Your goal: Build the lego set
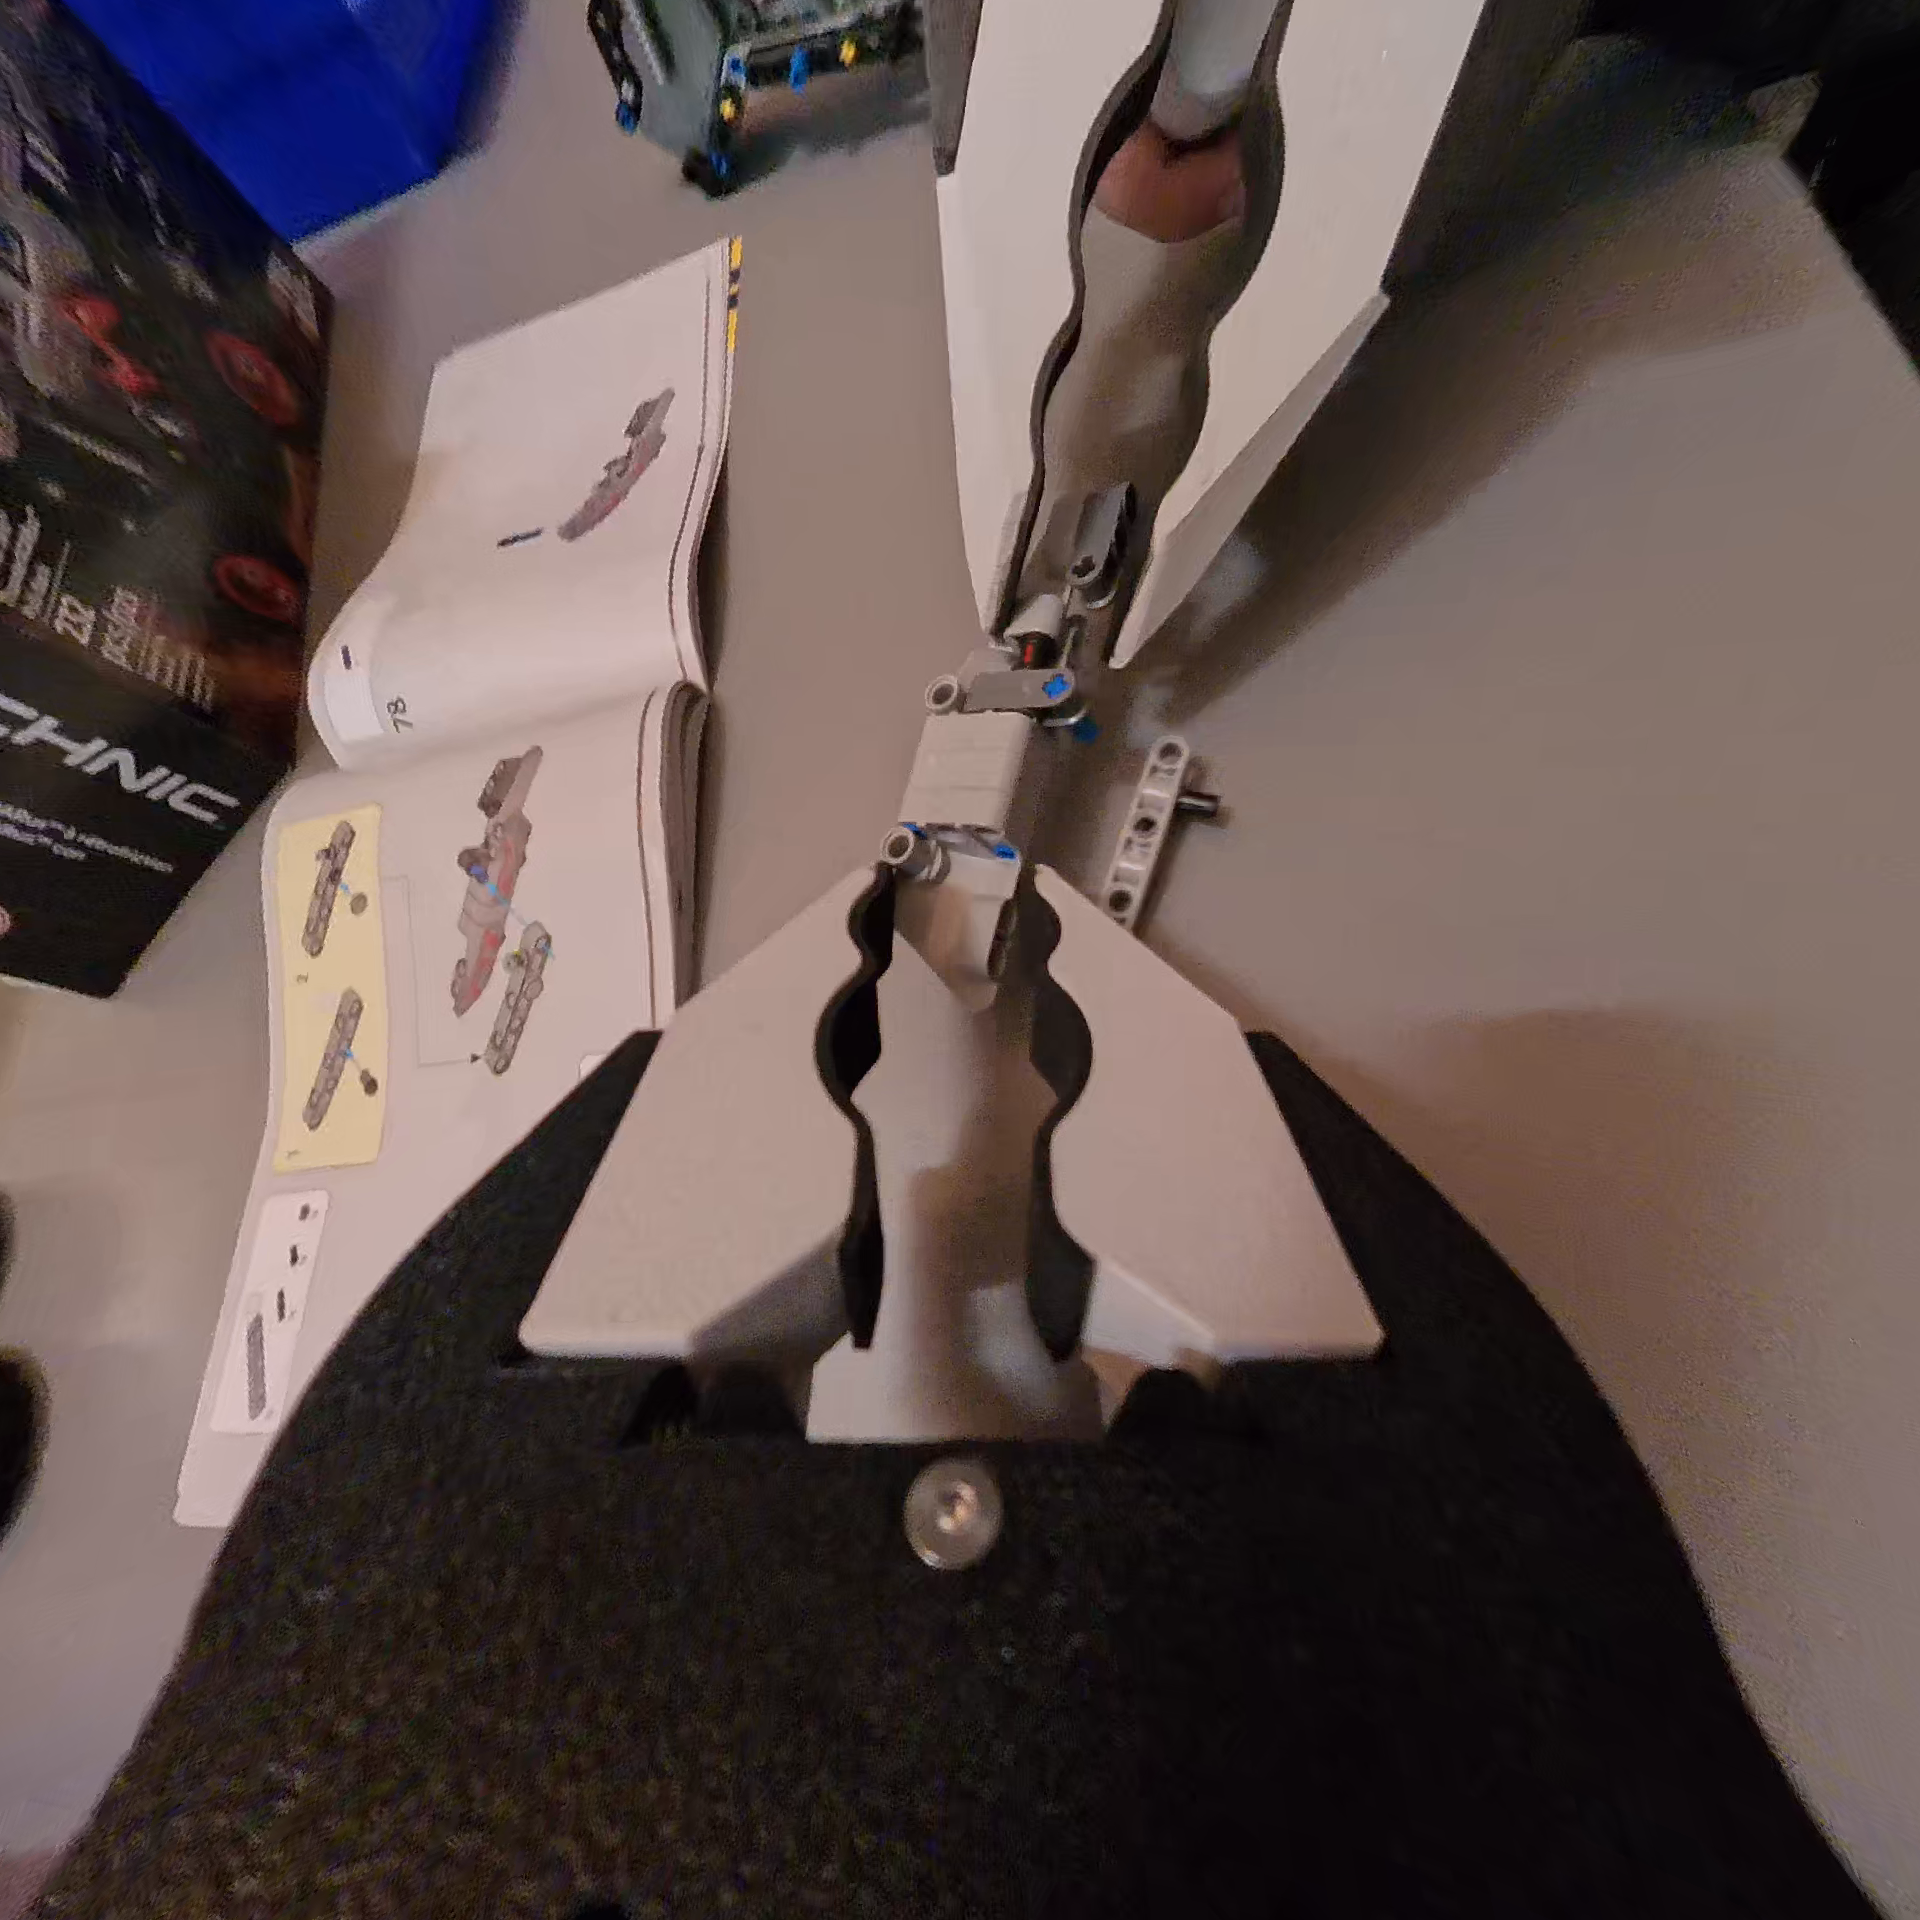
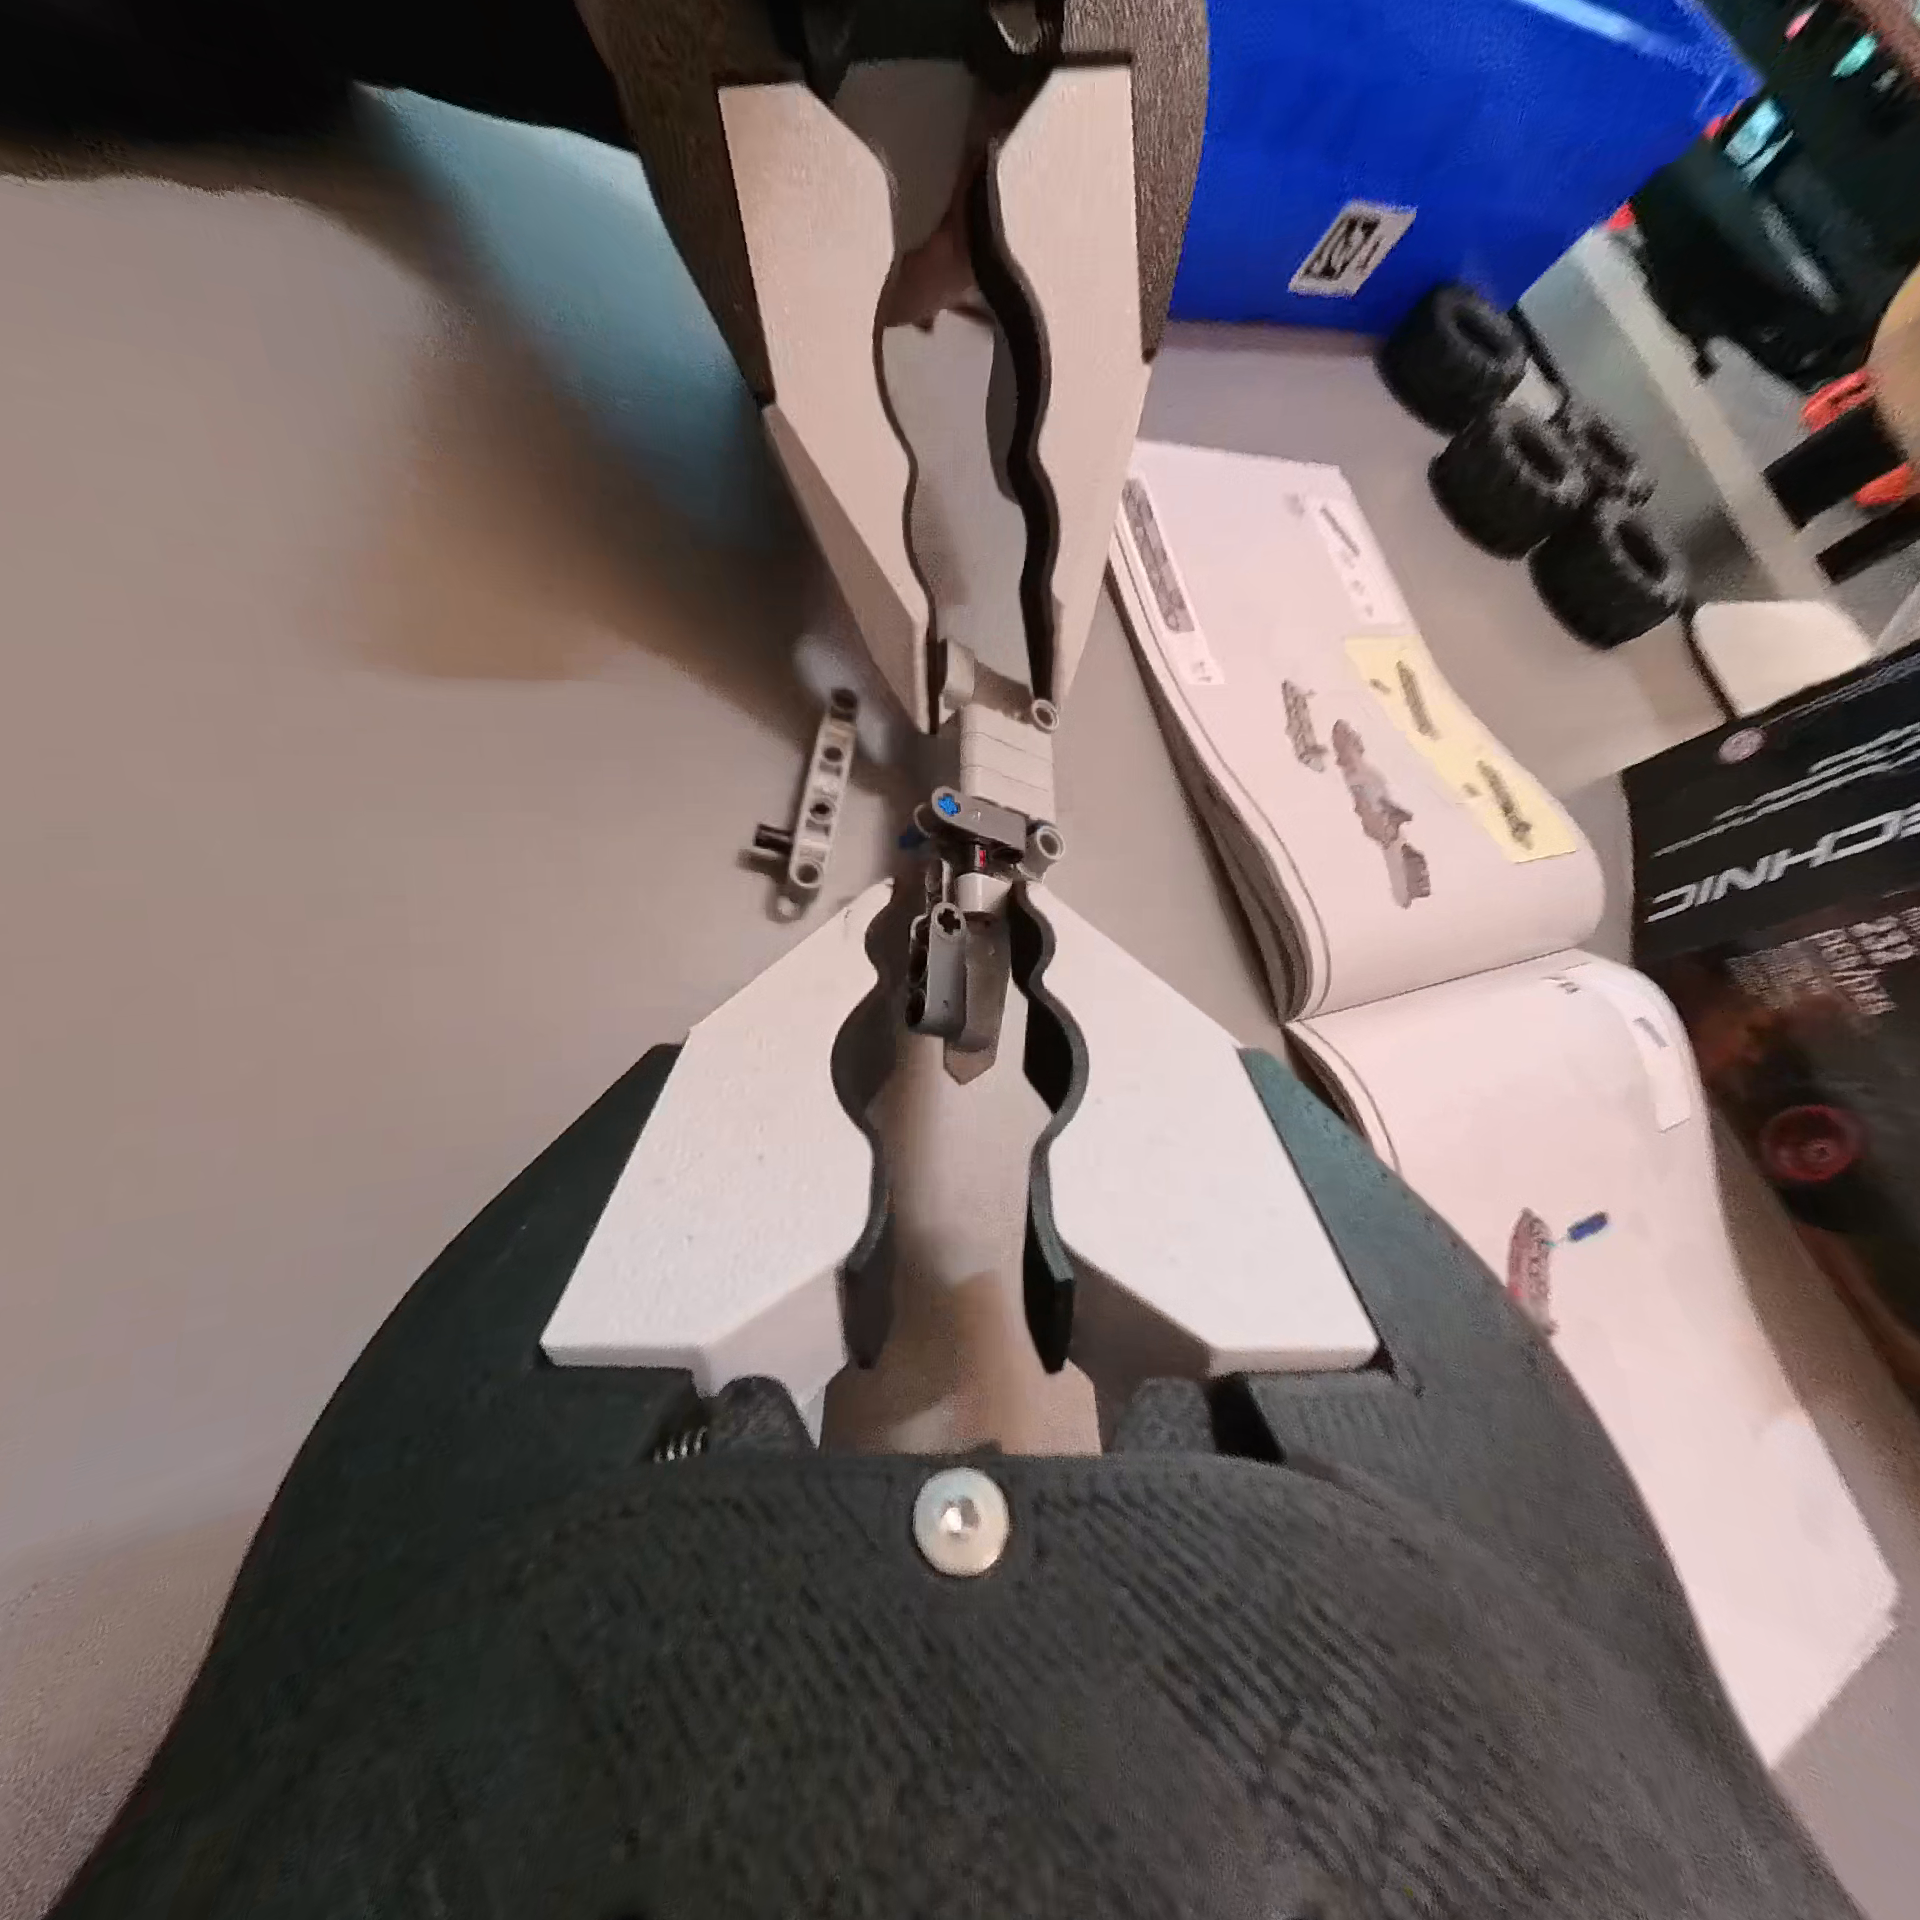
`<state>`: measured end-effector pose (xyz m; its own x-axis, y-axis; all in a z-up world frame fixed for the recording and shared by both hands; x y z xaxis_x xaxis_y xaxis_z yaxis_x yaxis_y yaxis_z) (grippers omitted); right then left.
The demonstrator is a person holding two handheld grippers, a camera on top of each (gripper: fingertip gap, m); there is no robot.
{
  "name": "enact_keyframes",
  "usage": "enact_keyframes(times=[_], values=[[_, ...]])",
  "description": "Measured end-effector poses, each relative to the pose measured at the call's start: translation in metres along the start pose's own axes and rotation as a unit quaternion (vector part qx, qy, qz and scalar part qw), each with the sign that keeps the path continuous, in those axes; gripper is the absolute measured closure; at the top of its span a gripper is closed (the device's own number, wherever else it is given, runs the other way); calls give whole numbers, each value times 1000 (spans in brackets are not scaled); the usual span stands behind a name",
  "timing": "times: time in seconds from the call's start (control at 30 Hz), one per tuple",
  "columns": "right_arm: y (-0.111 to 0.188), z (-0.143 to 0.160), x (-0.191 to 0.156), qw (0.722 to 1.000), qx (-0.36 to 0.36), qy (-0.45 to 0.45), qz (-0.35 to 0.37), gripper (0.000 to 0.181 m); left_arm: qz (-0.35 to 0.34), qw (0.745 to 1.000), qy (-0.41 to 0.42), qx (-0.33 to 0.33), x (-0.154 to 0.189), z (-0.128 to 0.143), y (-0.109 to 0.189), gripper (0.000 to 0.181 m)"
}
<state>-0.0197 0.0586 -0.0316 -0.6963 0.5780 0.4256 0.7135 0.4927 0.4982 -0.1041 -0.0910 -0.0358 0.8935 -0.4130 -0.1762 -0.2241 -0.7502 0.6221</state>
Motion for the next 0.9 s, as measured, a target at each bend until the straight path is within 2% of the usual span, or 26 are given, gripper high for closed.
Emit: enact_keyframes(times=[0.23, 0.6, 0.77, 0.9], values=[[7, -1, -21, 999, -16, 45, 16, 164, 10, 1000, -24, -17, 12, 0, -5, 161], [6, -2, -26, 997, -28, 75, 23, 162, -1, 998, -45, -32, 15, 0, -8, 161], [10, -12, -27, 995, 8, 90, 40, 160, -3, 998, -45, -32, 15, 0, -7, 161], [6, -14, -35, 986, 18, 155, 58, 161, -4, 998, -44, -33, 14, 1, -7, 161]])
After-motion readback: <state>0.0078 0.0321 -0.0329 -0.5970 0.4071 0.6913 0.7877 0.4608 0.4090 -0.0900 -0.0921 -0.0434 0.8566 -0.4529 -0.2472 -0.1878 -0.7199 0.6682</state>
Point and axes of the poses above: each gripper's, where its closed fingertips meet, y back along the fingers, z out of its underside, x = y × z across the jaws, the point moved 9 cm from there along y, back along the fingers, and after that the axes turned 9 degrees about z, right-handed, at the moved point
